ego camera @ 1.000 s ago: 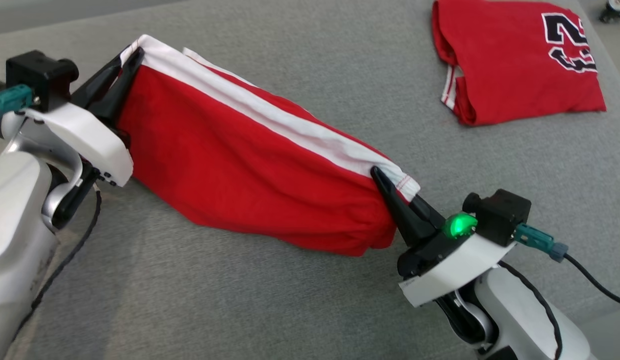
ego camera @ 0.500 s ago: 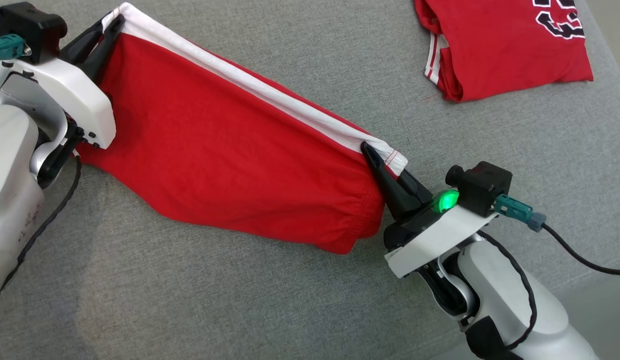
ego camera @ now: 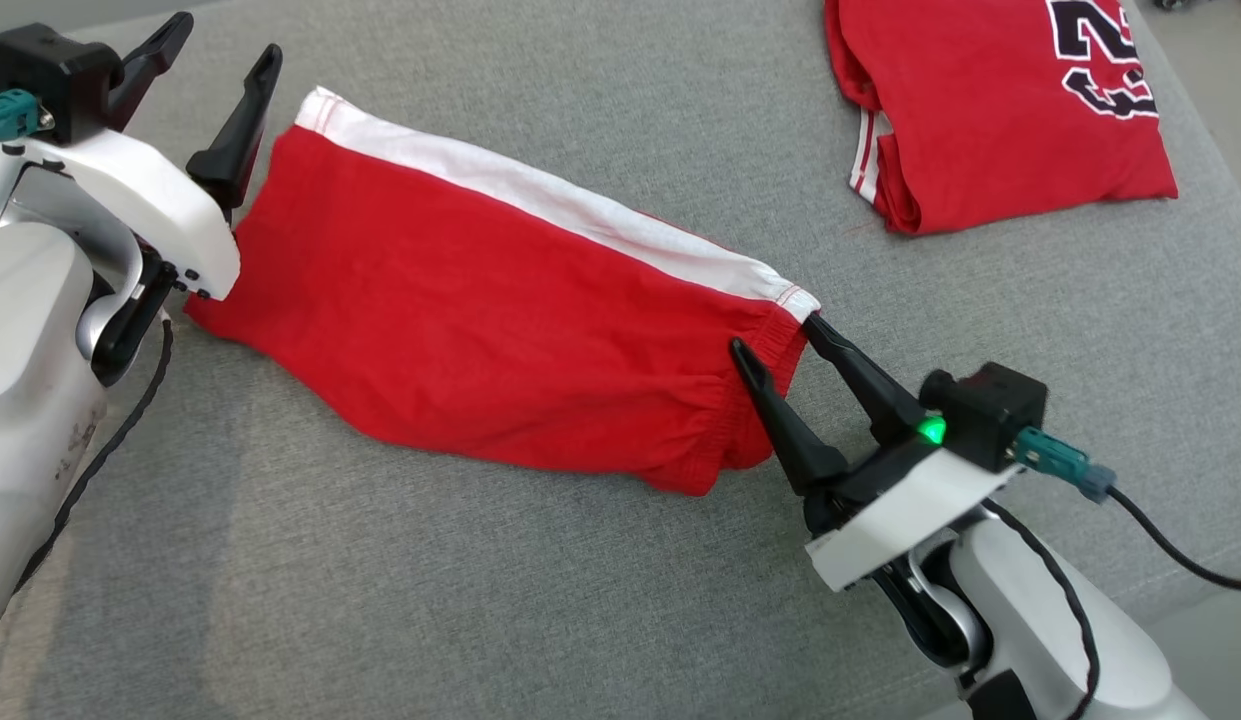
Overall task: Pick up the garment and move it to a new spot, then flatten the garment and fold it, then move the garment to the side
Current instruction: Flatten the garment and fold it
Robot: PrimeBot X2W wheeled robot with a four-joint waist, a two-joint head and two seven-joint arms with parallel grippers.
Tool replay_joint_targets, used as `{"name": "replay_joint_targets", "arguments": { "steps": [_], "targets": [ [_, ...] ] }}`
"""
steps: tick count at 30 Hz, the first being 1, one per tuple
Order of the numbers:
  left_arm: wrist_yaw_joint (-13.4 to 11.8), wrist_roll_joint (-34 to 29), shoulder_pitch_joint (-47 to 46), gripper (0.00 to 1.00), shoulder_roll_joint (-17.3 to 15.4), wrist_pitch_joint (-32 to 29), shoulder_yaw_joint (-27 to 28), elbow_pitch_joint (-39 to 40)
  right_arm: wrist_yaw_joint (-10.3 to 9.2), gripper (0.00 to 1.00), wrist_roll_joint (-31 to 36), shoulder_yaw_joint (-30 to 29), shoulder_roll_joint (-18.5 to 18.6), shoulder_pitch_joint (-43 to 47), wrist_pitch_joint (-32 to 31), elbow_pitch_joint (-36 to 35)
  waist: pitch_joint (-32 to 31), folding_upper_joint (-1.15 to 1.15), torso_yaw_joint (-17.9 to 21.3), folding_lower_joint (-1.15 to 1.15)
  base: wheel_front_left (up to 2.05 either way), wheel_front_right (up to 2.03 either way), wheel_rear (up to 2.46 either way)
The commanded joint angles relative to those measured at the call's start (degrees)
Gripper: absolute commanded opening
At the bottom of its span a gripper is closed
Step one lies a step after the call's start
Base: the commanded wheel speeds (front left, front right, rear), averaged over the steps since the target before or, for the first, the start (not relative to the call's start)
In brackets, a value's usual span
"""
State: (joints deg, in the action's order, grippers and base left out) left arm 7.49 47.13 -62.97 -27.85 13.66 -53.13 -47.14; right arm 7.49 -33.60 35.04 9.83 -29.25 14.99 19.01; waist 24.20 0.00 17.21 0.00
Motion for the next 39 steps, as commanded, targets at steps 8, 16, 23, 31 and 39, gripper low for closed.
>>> {"name": "replay_joint_targets", "arguments": {
  "steps": [8, 16, 23, 31, 39],
  "targets": [
    [-0.1, 3.0, 2.8, 1.0, -1.8, 1.5, -0.5, -0.9, 0.02, 1.0, 4.9, -5.5, 1.5, 8.3, 0.3, -6.4, -4.6, 0.0, -1.1, 0.0, 0.0, 0.0, 0.0],
    [0.0, 4.3, 6.0, 1.0, -4.5, 1.5, -0.3, -0.4, 0.02, 1.0, 9.6, -11.0, 0.0, 15.7, 0.3, -12.3, -7.8, 0.0, 0.3, 0.0, 0.0, 0.0, 0.0],
    [0.0, 7.2, 7.7, 1.0, -6.2, -3.8, -4.8, 0.6, 0.02, 1.0, 11.0, -12.4, -1.3, 18.6, 0.3, -13.9, -8.0, 0.0, 1.6, 0.0, 0.0, 0.0, 0.0],
    [0.0, 13.0, 8.5, 1.0, -9.4, -17.1, -11.6, 4.2, 0.02, 1.0, 11.4, -11.8, -2.0, 17.2, 0.3, -14.0, -6.7, 0.0, 3.1, 0.0, 0.0, 0.0, 0.0],
    [0.0, 16.9, 8.0, 1.0, -11.9, -26.3, -15.6, 5.7, 0.02, 1.0, 11.5, -11.4, -2.2, 16.4, 0.3, -13.6, -5.8, 0.0, 4.0, 0.0, 0.0, 0.0, 0.0]
  ]
}}
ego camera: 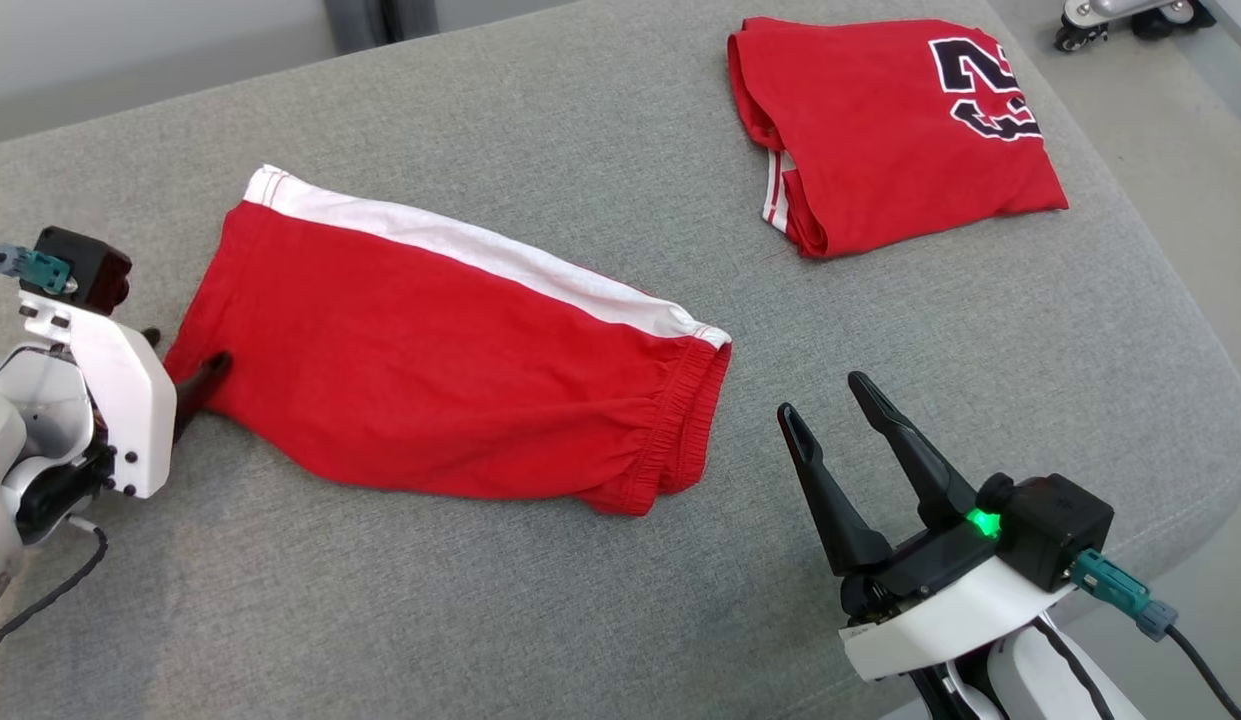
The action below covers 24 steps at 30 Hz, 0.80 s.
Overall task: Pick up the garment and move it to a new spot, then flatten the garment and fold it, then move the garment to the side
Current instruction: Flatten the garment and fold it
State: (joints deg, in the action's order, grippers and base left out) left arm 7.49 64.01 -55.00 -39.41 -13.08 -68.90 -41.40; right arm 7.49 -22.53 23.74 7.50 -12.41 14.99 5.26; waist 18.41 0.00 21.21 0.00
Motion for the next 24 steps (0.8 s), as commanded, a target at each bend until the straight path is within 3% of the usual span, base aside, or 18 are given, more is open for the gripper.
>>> {"name": "replay_joint_targets", "arguments": {
  "steps": [1, 6, 7, 9, 10, 24],
  "targets": [
    [0.0, 0.2, -0.1, 1.0, -0.6, -0.5, -0.2, -0.2, 0.02, 1.0, 0.4, -0.1, 0.1, -0.6, 0.3, 0.2, 0.1, 0.0, 0.1, 0.0, 0.0, 0.0, 0.0],
    [0.0, 3.6, 0.9, 1.0, -0.1, -5.1, -0.9, -1.4, 0.02, 1.0, 0.5, 0.0, 0.0, -0.8, 0.3, 0.4, 0.3, 0.0, 0.4, 0.0, 0.0, 0.0, 0.0],
    [0.0, 3.9, 1.1, 0.86, 0.1, -5.9, -1.2, -1.4, 0.02, 1.0, 0.5, 0.1, 0.1, -0.9, 0.3, 0.4, 0.3, 0.0, 0.4, 0.0, 0.0, 0.0, 0.0],
    [0.0, 4.9, 1.0, 0.04, 0.6, -5.7, -1.0, -1.2, 0.02, 1.0, 0.6, 0.0, 0.3, -0.9, 0.3, 0.2, 0.2, 0.0, 0.0, 0.0, 0.0, 0.0, 0.0],
    [0.0, 5.2, 0.7, 0.0, 0.9, -5.3, -0.8, -1.0, 0.02, 1.0, 0.6, -0.2, 0.3, -0.8, 0.3, 0.2, 0.1, 0.0, -0.3, 0.0, 0.0, 0.0, 0.0],
    [0.0, 8.5, 3.8, 0.0, 3.4, 3.6, 0.1, 1.7, 0.02, 1.0, 0.7, -2.8, 2.3, 2.0, 0.3, 1.5, -7.1, 0.0, -8.3, 0.0, 0.0, 0.0, 0.0]
  ]
}}
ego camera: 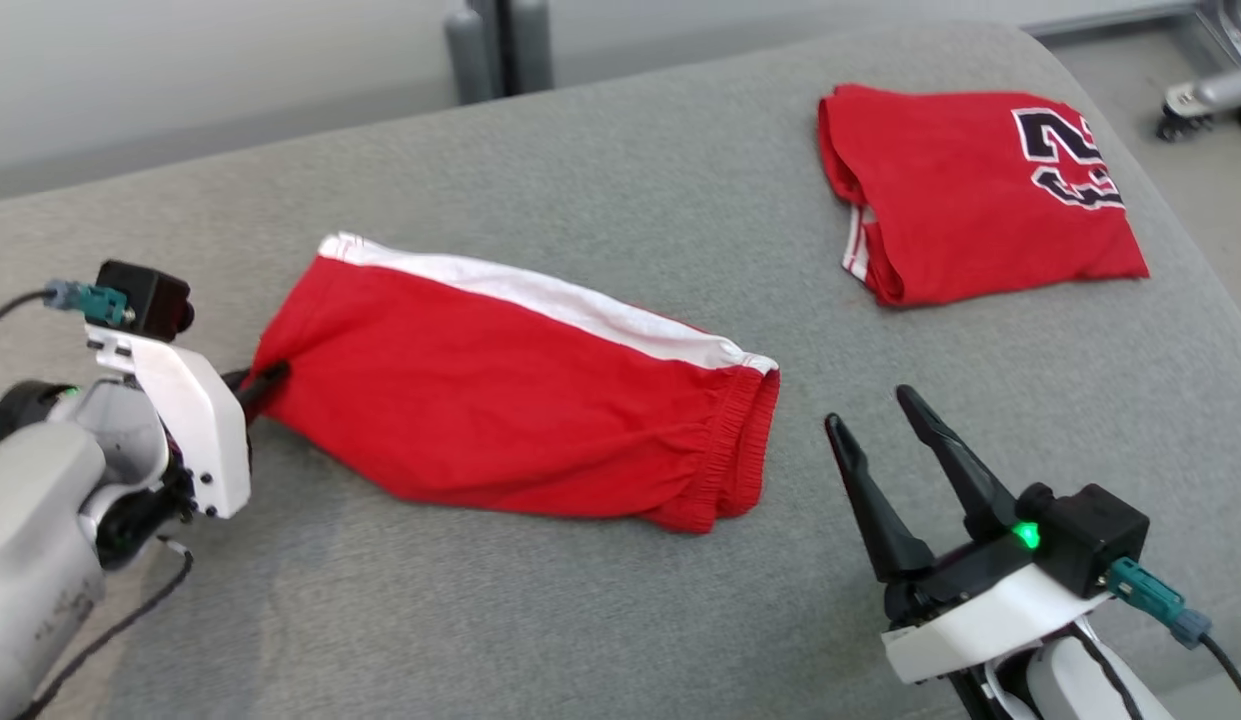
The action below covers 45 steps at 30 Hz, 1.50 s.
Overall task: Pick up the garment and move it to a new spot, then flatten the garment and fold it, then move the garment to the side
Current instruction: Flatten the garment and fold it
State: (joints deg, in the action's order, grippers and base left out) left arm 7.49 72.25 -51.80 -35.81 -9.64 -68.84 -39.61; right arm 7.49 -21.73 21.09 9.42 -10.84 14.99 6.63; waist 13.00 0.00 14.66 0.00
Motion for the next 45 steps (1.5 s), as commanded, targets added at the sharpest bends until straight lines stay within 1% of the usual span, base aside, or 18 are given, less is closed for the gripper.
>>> {"name": "replay_joint_targets", "arguments": {
  "steps": [1, 7, 15, 26, 33, 35, 36, 37, 38, 40, 43, 44, 45],
  "targets": [
    [0.0, 0.7, 1.3, 0.0, 0.0, 1.0, 0.2, 0.2, 0.02, 1.0, -0.2, -0.6, 0.4, 0.9, 0.3, 0.2, -2.3, 0.0, -2.4, 0.0, 0.0, 0.0, 0.0],
    [-0.1, 2.1, 6.4, 0.0, 1.5, 6.5, 0.9, 1.9, 0.02, 1.0, 0.1, -3.7, 0.0, 4.1, 0.3, 0.5, -5.0, 0.0, -6.1, 0.0, 0.0, 0.0, 0.0],
    [-2.3, 2.8, 13.1, 0.0, 3.5, 12.5, 0.9, 3.7, 0.02, 1.0, 1.0, -6.9, -0.2, 7.4, 0.3, 0.7, -6.0, 0.0, -9.9, 0.0, 0.0, 0.0, 0.0],
    [-3.8, 4.0, 18.1, 0.0, 5.8, 16.0, 1.1, 4.7, 0.02, 1.0, 1.7, -7.8, 0.1, 8.0, 0.3, 1.2, -6.3, 0.0, -12.3, 0.0, 0.0, 0.0, 0.0],
    [-4.5, 4.4, 20.0, 0.0, 6.8, 17.0, 0.9, 4.6, 0.02, 1.0, 1.9, -8.3, 0.3, 8.6, 0.3, 1.9, -7.8, 0.0, -13.3, 0.0, 0.0, 0.0, 0.0],
    [-4.5, 4.7, 20.7, 0.0, 7.2, 16.4, 0.7, 4.5, 0.02, 1.0, 2.0, -8.4, 0.2, 8.8, 0.3, 2.1, -8.2, 0.0, -13.6, 0.0, 0.0, 0.0, 0.0],
    [-4.5, 4.2, 20.5, 0.14, 7.3, 17.4, 0.9, 4.7, 0.02, 1.0, 2.1, -8.4, 0.1, 8.8, 0.3, 2.1, -8.4, 0.0, -13.8, 0.0, 0.0, 0.0, 0.0],
    [-4.8, 3.7, 20.4, 0.64, 7.5, 18.7, 1.2, 4.6, 0.02, 1.0, 2.2, -8.3, 0.1, 8.8, 0.3, 2.2, -8.6, 0.0, -13.9, 0.0, 0.0, 0.0, 0.0],
    [-5.2, 3.6, 20.6, 1.0, 7.7, 19.6, 1.3, 4.5, 0.02, 1.0, 2.2, -8.3, 0.1, 8.7, 0.3, 2.2, -8.7, 0.0, -14.0, 0.0, 0.0, 0.0, 0.0],
    [-5.8, 2.6, 20.7, 1.0, 8.0, 21.7, 1.9, 4.3, 0.02, 1.0, 2.1, -8.4, 0.2, 8.6, 0.3, 2.3, -9.1, 0.0, -14.2, 0.0, 0.0, 0.0, 0.0],
    [-7.0, 0.9, 20.4, 1.0, 8.2, 24.1, 4.3, 4.0, 0.02, 1.0, 2.2, -8.9, 0.3, 8.3, 0.3, 2.1, -9.5, 0.0, -14.6, 0.0, 0.0, 0.0, 0.0],
    [-8.2, -1.0, 19.8, 1.0, 8.1, 24.7, 7.8, 4.2, 0.02, 1.0, 2.3, -9.4, 0.3, 8.0, 0.3, 1.9, -9.6, 0.0, -14.9, 0.0, 0.0, 0.0, 0.0],
    [-8.8, -2.9, 19.4, 1.0, 8.0, 24.8, 11.2, 5.1, 0.02, 1.0, 2.4, -9.8, 0.3, 7.8, 0.3, 1.6, -9.7, 0.0, -15.1, 0.0, 0.0, 0.0, 0.0]
  ]
}}
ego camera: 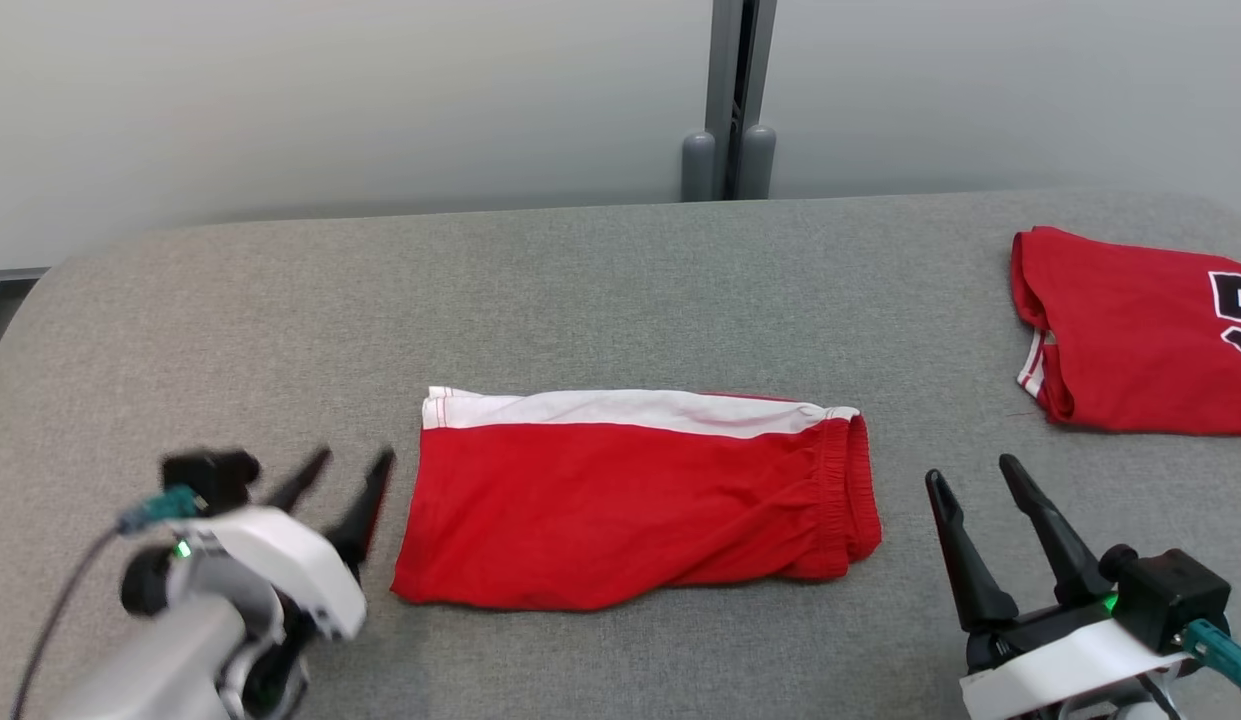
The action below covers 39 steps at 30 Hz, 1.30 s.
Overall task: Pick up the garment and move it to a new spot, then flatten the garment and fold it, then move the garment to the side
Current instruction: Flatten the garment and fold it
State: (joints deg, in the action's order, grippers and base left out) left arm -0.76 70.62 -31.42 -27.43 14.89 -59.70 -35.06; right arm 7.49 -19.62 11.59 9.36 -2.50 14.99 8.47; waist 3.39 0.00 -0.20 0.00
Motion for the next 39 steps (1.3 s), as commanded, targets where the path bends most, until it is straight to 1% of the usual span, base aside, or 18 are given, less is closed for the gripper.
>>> {"name": "replay_joint_targets", "arguments": {
  "steps": [1, 6, 7, 9, 11, 13, 15, 16, 19, 20, 25, 28, 30, 34, 39],
  "targets": [
    [-1.1, -3.7, -0.7, 1.0, -0.3, 0.3, 5.7, 1.6, 0.02, 1.0, 0.4, -0.8, 0.3, -0.5, 0.3, -0.4, -0.1, 0.0, -0.4, 0.0, 0.0, 0.0, 0.0],
    [-3.0, -17.7, 5.4, 1.0, 0.7, 0.3, 22.9, 8.8, 0.02, 1.0, 1.1, -2.6, 0.0, -1.0, 0.3, -1.0, -0.4, 0.0, -0.9, 0.0, 0.0, 0.0, 0.0],
    [-3.2, -20.2, 6.9, 1.0, 1.3, 0.3, 26.2, 10.4, 0.02, 1.0, 1.2, -3.0, 0.0, -1.0, 0.3, -1.0, -0.5, 0.0, -1.0, 0.0, 0.0, 0.0, 0.0],
    [-2.8, -24.6, 10.3, 1.0, 2.9, 0.3, 32.5, 12.8, 0.02, 1.0, 1.2, -3.6, -0.2, -1.0, 0.3, -0.9, -0.7, 0.0, -1.1, 0.0, 0.0, 0.0, 0.0],
    [-2.7, -29.4, 12.9, 1.0, 4.1, 0.3, 37.5, 14.9, 0.02, 1.0, 1.4, -4.3, -0.5, -0.9, 0.3, -0.8, -0.9, 0.0, -1.2, 0.0, 0.0, 0.0, 0.0],
    [-2.7, -33.3, 15.4, 1.0, 6.1, 0.3, 42.2, 16.8, 0.02, 1.0, 1.5, -5.0, -0.7, -0.7, 0.3, -0.7, -1.1, 0.0, -1.3, 0.0, 0.0, 0.0, 0.0],
    [-2.3, -37.3, 17.7, 1.0, 7.4, 0.3, 45.9, 18.3, 0.02, 1.0, 1.6, -5.5, -0.9, -0.2, 0.3, -0.5, -1.3, 0.0, -1.4, 0.0, 0.0, 0.0, 0.0],
    [-2.3, -37.3, 17.7, 1.0, 7.4, 0.3, 45.9, 18.3, 0.02, 1.0, 1.6, -5.5, -0.9, -0.2, 0.3, -0.5, -1.3, 0.0, -1.4, 0.0, 0.0, 0.0, 0.0],
    [-1.7, -41.6, 20.6, 1.0, 10.0, 0.3, 51.0, 20.1, 0.02, 1.0, 1.8, -6.4, -1.3, 0.5, 0.3, -0.3, -1.6, 0.0, -1.5, 0.0, 0.0, 0.0, 0.0],
    [-1.3, -42.5, 21.5, 1.0, 11.0, 0.3, 52.8, 20.7, 0.02, 1.0, 1.9, -6.5, -1.5, 0.6, 0.3, -0.3, -1.7, 0.0, -1.5, 0.0, 0.0, 0.0, 0.0],
    [0.8, -47.6, 26.3, 1.0, 14.7, 0.3, 58.4, 22.7, 0.02, 1.0, 2.1, -7.0, -2.5, 2.0, 0.3, -0.6, -2.0, 0.0, -1.4, 0.0, 0.0, 0.0, 0.0],
    [1.8, -50.6, 29.0, 1.0, 16.5, 0.3, 60.2, 23.7, 0.02, 1.0, 2.0, -7.3, -2.9, 2.8, 0.3, -0.7, -2.2, 0.0, -1.4, 0.0, 0.0, 0.0, 0.0],
    [1.7, -52.4, 30.6, 1.0, 17.8, 0.3, 61.6, 24.9, 0.02, 1.0, 2.0, -7.2, -3.1, 3.3, 0.3, -0.6, -2.3, 0.0, -1.3, 0.0, 0.0, 0.0, 0.0],
    [2.6, -55.3, 33.9, 1.0, 20.2, 0.3, 63.5, 26.8, 0.02, 1.0, 1.8, -7.4, -3.8, 4.2, 0.3, -0.3, -2.4, 0.0, -1.2, 0.0, 0.0, 0.0, 0.0],
    [3.0, -57.2, 36.4, 1.0, 22.5, 0.3, 65.6, 28.0, 0.02, 1.0, 1.6, -7.3, -4.2, 4.8, 0.3, 0.3, -2.6, 0.0, -0.9, 0.0, 0.0, 0.0, 0.0]
  ]
}}
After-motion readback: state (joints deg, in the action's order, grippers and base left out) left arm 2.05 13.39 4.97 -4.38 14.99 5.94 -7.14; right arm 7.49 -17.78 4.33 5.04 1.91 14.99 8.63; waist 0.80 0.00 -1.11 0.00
